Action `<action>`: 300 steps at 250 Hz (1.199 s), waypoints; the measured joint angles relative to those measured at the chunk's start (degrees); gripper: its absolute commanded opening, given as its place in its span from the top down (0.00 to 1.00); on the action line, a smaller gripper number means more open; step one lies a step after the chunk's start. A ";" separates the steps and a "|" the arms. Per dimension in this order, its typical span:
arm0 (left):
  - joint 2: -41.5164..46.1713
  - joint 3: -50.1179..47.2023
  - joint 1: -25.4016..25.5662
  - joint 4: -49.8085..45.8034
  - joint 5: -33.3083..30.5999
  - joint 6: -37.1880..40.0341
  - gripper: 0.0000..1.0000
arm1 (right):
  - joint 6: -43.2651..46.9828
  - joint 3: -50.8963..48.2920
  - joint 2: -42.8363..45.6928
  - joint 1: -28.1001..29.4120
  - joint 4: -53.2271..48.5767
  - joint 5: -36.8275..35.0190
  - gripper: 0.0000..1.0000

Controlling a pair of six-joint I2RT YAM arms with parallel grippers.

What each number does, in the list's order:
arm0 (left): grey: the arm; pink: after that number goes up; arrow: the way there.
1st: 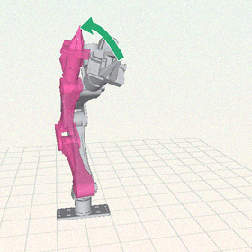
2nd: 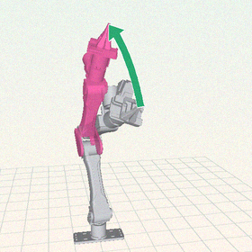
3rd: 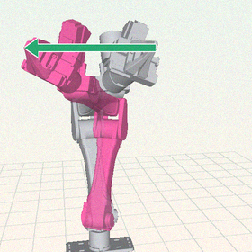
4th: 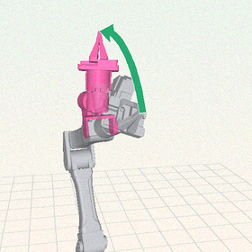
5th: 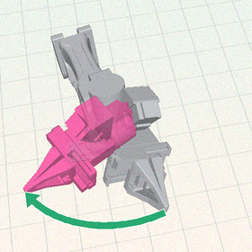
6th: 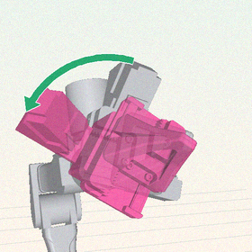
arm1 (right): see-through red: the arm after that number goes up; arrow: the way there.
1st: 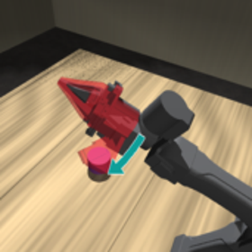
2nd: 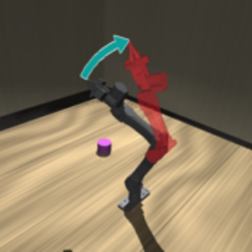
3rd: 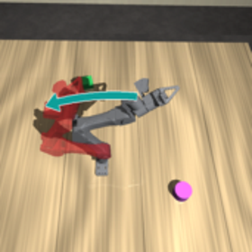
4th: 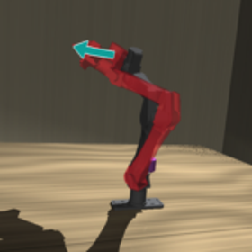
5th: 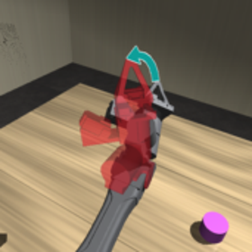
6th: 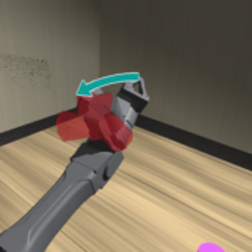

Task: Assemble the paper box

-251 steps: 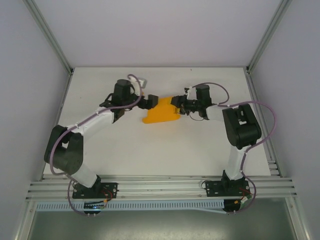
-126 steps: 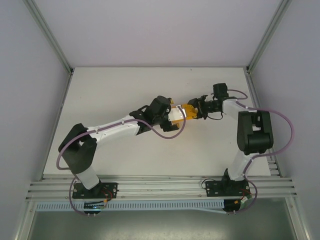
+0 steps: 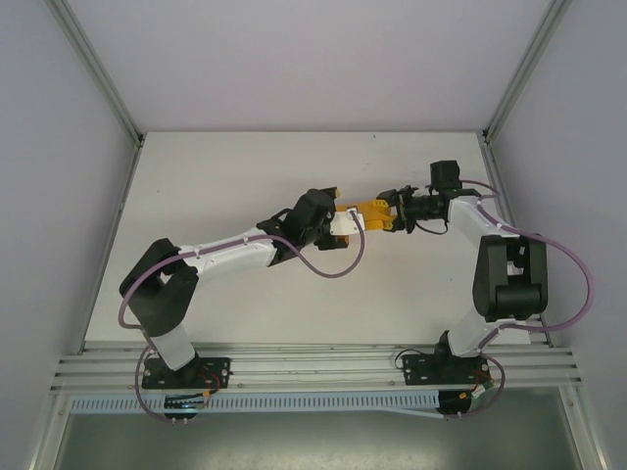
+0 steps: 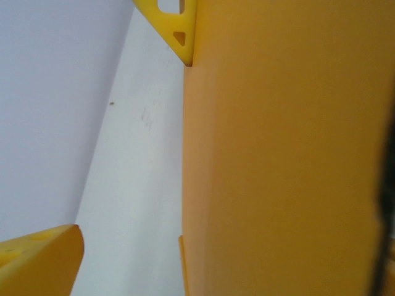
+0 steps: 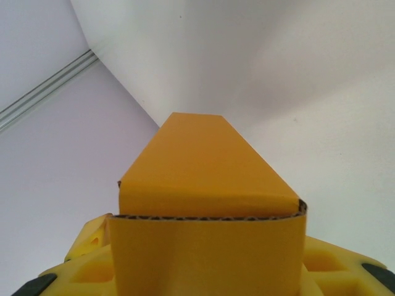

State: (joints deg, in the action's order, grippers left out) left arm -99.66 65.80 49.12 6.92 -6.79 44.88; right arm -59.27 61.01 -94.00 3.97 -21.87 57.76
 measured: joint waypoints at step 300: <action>6.99 8.37 -6.86 -33.18 14.64 -2.97 0.75 | 30.49 -8.07 31.58 -7.15 7.26 -28.96 0.01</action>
State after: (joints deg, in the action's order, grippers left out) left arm -92.66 74.17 42.26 -26.26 7.86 41.91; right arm -28.77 52.95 -62.41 -3.18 -14.61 28.80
